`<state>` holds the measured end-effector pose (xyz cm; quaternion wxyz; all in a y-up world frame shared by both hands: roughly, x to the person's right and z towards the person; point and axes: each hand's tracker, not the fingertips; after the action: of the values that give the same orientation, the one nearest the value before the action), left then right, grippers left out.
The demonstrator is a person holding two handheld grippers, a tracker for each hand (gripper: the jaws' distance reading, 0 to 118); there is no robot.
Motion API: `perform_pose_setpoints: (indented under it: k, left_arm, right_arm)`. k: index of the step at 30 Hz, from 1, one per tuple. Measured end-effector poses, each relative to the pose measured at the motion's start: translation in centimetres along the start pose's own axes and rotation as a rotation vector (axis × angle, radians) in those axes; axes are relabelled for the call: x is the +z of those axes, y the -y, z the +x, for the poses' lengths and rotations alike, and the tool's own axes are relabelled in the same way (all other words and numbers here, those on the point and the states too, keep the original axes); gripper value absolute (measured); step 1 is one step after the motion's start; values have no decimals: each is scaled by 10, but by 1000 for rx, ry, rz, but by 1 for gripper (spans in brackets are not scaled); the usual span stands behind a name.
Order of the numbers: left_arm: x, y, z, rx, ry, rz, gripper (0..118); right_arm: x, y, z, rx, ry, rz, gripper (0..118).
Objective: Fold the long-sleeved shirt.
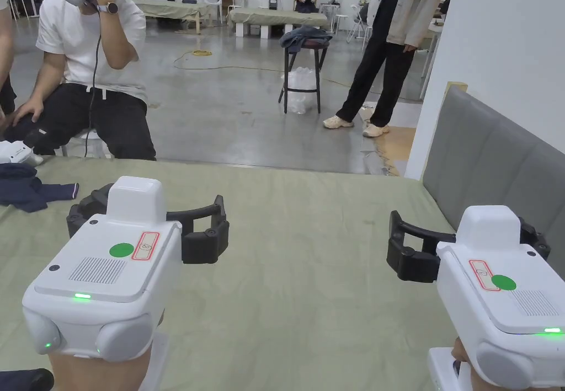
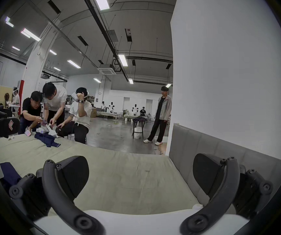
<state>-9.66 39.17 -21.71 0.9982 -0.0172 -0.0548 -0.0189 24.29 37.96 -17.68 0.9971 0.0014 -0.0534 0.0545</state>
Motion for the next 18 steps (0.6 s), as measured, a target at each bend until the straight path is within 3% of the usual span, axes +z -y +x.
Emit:
perform_pose_setpoints:
  k: [18]
  left_arm:
    - [-6, 3, 2, -6, -11, -12, 111]
  right_arm:
    - [1, 4, -3, 28, 3, -7, 118]
